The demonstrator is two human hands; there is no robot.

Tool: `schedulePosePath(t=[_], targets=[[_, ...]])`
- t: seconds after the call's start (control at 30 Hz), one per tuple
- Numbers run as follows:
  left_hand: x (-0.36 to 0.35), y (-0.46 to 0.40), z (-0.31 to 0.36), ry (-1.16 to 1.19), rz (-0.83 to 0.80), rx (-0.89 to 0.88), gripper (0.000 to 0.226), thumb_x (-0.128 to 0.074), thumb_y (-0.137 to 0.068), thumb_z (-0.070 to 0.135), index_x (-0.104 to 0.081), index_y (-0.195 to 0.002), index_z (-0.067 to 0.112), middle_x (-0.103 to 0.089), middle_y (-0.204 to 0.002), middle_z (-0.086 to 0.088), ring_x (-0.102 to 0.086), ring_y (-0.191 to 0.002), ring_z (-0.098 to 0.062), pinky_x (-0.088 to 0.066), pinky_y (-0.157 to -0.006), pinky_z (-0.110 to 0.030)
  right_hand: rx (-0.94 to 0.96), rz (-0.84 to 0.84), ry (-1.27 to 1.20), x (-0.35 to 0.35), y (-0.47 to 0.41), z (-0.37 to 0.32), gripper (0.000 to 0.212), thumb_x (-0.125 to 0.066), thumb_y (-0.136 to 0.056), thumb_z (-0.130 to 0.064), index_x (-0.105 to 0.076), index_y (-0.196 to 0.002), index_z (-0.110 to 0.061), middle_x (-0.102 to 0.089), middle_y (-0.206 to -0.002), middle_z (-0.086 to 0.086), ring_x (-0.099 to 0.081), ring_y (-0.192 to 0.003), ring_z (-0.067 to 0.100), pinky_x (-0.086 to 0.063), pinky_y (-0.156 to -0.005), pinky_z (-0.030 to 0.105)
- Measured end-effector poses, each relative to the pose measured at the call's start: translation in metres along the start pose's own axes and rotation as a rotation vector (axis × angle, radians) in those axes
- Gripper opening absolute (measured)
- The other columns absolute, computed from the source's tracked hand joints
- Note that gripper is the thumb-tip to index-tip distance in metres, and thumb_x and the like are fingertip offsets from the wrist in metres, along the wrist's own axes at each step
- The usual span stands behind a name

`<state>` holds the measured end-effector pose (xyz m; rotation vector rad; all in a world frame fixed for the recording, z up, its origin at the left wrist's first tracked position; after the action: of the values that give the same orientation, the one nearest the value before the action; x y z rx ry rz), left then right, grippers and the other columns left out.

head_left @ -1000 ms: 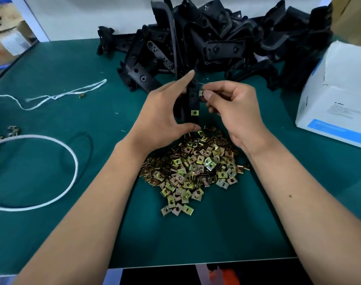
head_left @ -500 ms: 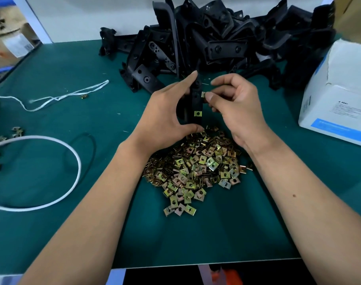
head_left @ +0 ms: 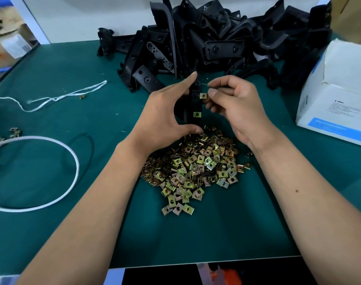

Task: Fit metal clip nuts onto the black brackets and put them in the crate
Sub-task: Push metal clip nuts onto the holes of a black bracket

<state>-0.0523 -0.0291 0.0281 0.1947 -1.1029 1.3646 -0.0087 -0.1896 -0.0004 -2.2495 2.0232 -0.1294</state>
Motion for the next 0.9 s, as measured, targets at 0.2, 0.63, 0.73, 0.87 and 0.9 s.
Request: schedulePosePath(t=[0.2,0.63,0.73,0.87,0.9], targets=[[0.0,-0.001,0.0,-0.002,-0.001,0.006,0.115,-0.098,-0.06,0.037,-0.039,-0.158,0.019,-0.064,-0.127,0.004,-0.051,-0.114,0.005,-0.031,-0.103,-0.002,-0.105,-0.038,0.024,-0.004,0.002,0.012,0.004,-0.072,-0.094,-0.011,-0.076,-0.093,-0.011,-0.074,-0.081,0.002,-0.066,-0.073,0.011,-0.052,-0.069,0.026],[-0.005,-0.001,0.008,-0.006,-0.016,-0.008,0.117,-0.099,-0.06,0.035,-0.039,-0.158,0.017,-0.062,-0.123,0.008,-0.056,-0.117,-0.005,-0.037,-0.104,-0.008,-0.099,-0.004,0.059,-0.001,0.002,0.012,0.012,-0.075,-0.093,-0.017,-0.078,-0.082,-0.017,-0.067,-0.068,-0.004,-0.055,-0.062,0.003,-0.046,-0.06,0.018],[-0.006,-0.004,0.011,-0.012,-0.02,-0.016,0.117,-0.099,-0.058,0.034,-0.04,-0.157,0.016,-0.062,-0.119,0.008,-0.056,-0.111,-0.006,-0.042,-0.102,-0.014,-0.07,-0.004,0.08,-0.003,0.002,0.008,0.014,-0.076,-0.092,-0.016,-0.077,-0.078,-0.018,-0.066,-0.067,-0.004,-0.054,-0.061,0.003,-0.044,-0.059,0.018],[-0.007,-0.006,0.015,-0.024,-0.021,-0.026,0.118,-0.1,-0.055,0.033,-0.042,-0.156,0.015,-0.06,-0.112,0.009,-0.057,-0.104,-0.008,-0.048,-0.099,-0.026,-0.042,-0.018,0.099,-0.003,0.001,0.005,0.018,-0.076,-0.091,-0.016,-0.076,-0.074,-0.02,-0.067,-0.067,-0.006,-0.053,-0.06,0.002,-0.043,-0.059,0.018],[-0.007,-0.006,0.016,-0.023,-0.017,-0.026,0.118,-0.1,-0.055,0.034,-0.042,-0.156,0.015,-0.06,-0.111,0.009,-0.057,-0.103,-0.009,-0.049,-0.099,-0.028,-0.04,-0.02,0.097,-0.004,0.001,0.005,0.019,-0.076,-0.091,-0.016,-0.076,-0.073,-0.02,-0.066,-0.067,-0.006,-0.053,-0.061,0.002,-0.043,-0.059,0.018]])
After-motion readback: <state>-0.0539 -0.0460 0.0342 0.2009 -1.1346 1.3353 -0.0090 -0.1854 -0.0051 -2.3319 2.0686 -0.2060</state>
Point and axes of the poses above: each hand's wrist, its own y-axis away from the middle knuckle, its own x-axis out of the back of the hand, z = x × y, the point moved 10 cm from there along -y, towards the middle knuckle
